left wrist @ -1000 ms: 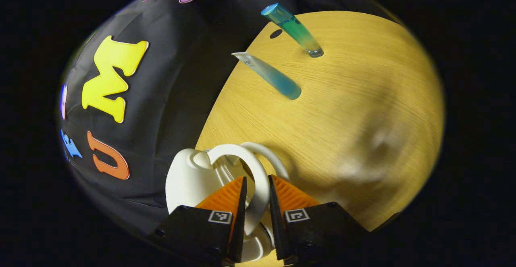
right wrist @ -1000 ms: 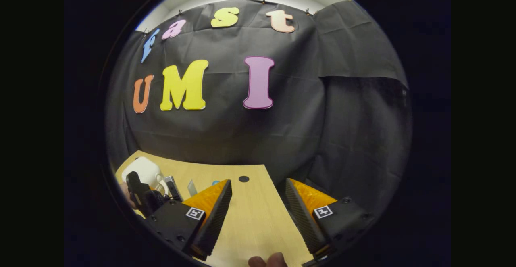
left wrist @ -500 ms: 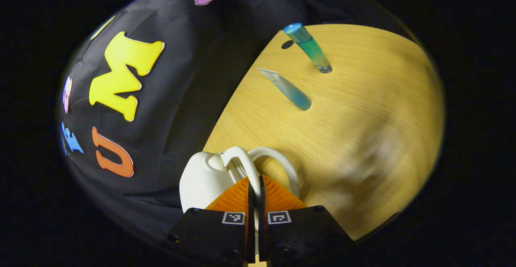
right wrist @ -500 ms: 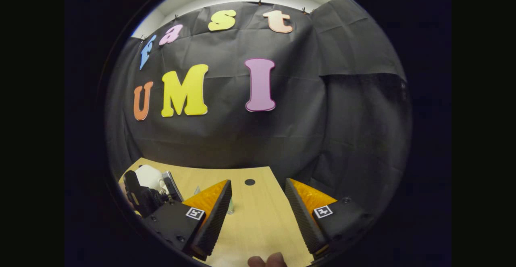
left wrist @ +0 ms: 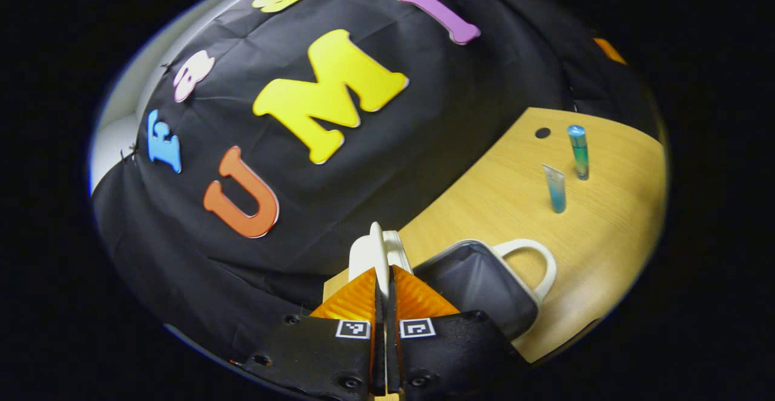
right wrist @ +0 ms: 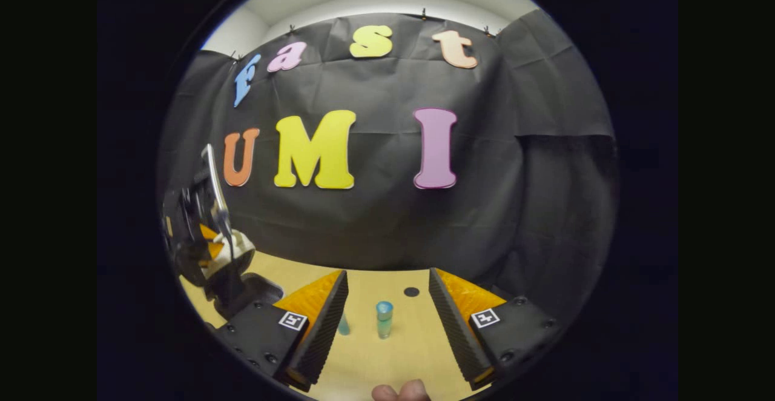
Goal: First open the suitcase, pack the skin care products into it, and then close the suitcase.
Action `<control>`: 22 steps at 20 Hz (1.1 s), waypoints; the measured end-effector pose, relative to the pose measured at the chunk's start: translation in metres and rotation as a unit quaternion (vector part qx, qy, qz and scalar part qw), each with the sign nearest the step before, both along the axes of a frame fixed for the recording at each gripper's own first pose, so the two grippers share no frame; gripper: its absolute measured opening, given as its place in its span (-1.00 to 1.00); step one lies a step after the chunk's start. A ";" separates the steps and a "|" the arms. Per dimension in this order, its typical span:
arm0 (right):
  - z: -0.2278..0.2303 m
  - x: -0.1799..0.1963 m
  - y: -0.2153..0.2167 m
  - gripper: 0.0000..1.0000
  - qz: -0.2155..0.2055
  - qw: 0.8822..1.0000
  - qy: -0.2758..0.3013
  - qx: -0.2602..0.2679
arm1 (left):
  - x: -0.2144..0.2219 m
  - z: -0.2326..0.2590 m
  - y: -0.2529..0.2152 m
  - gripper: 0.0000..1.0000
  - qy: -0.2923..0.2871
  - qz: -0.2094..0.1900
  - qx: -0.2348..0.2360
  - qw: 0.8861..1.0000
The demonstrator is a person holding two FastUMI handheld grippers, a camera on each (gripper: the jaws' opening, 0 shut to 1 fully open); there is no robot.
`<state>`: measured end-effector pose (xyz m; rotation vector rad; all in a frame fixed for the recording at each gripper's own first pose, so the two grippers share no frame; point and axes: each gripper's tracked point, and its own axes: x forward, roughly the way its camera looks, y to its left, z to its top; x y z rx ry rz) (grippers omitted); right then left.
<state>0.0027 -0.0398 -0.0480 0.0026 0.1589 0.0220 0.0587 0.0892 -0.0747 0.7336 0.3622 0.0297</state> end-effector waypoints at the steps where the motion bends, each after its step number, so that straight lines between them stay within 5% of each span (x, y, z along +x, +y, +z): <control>1: 0.002 -0.001 0.008 0.58 0.005 1.000 0.000 -0.001 | 0.002 0.010 0.025 -0.93 -0.012 0.007 -0.016 1.000; 7: 0.008 -0.008 0.051 0.55 0.031 0.999 0.004 -0.020 | 0.009 0.018 0.177 -0.93 -0.045 0.063 -0.103 0.992; 13: 0.009 -0.016 0.085 0.55 0.044 0.998 0.011 -0.044 | 0.000 -0.071 0.296 -0.92 -0.026 0.151 -0.226 0.962; 22: -0.013 -0.029 0.097 0.59 0.029 0.994 0.048 -0.089 | 0.020 -0.215 0.337 -0.87 0.058 0.209 -0.376 0.901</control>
